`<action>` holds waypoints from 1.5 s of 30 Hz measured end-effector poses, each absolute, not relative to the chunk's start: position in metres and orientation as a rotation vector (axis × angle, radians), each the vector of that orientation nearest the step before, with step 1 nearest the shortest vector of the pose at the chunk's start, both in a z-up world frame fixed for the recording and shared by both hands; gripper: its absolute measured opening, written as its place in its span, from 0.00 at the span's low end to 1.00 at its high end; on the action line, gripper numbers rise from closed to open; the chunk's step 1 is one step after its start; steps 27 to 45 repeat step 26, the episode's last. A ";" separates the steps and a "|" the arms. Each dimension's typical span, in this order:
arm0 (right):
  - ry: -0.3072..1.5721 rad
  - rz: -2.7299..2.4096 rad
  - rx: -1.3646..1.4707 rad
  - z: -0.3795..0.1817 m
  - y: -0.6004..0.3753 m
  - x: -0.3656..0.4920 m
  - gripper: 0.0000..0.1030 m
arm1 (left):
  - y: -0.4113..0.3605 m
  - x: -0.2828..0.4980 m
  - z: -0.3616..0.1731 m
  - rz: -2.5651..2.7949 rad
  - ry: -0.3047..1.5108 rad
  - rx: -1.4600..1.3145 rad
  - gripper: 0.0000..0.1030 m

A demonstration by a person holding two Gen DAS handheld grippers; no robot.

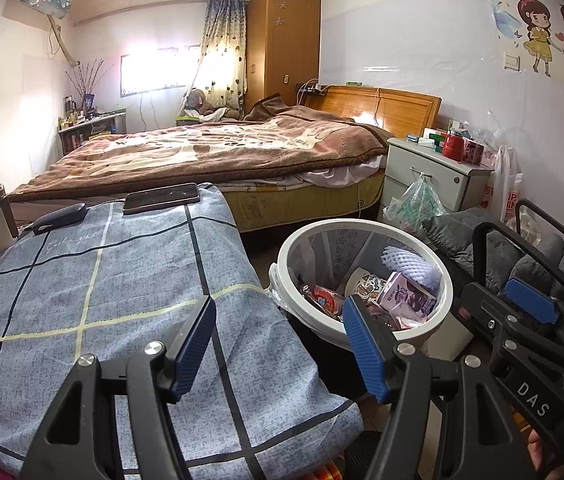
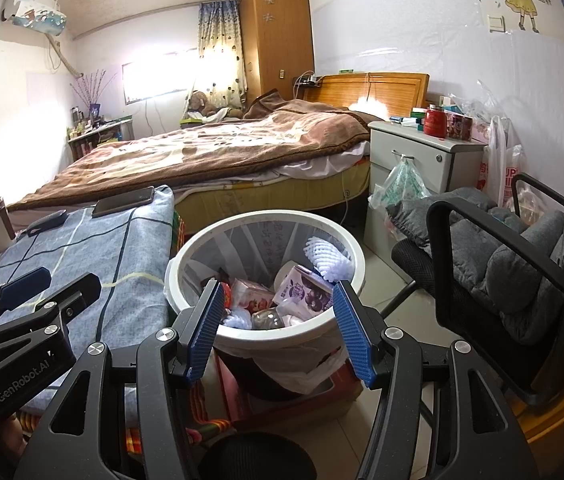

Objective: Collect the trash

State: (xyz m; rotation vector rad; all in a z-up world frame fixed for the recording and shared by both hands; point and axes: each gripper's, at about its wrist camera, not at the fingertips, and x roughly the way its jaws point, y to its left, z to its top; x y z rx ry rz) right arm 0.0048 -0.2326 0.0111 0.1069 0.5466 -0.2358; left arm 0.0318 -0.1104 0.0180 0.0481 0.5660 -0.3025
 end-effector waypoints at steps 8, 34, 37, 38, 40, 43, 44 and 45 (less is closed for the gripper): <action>0.547 -0.235 0.107 0.011 -0.232 0.005 0.57 | -0.110 0.032 0.018 -0.300 0.567 0.049 0.66; 0.549 -0.233 0.105 0.012 -0.230 0.004 0.57 | -0.112 0.033 0.016 -0.297 0.567 0.044 0.66; 0.549 -0.233 0.105 0.012 -0.230 0.004 0.57 | -0.112 0.033 0.016 -0.297 0.567 0.044 0.66; 0.549 -0.233 0.105 0.012 -0.230 0.004 0.57 | -0.112 0.033 0.016 -0.297 0.567 0.044 0.66; 0.549 -0.233 0.105 0.012 -0.230 0.004 0.57 | -0.112 0.033 0.016 -0.297 0.567 0.044 0.66; 0.549 -0.233 0.105 0.012 -0.230 0.004 0.57 | -0.112 0.033 0.016 -0.297 0.567 0.044 0.66; 0.549 -0.233 0.105 0.012 -0.230 0.004 0.57 | -0.112 0.033 0.016 -0.297 0.567 0.044 0.66; 0.549 -0.233 0.105 0.012 -0.230 0.004 0.57 | -0.112 0.033 0.016 -0.297 0.567 0.044 0.66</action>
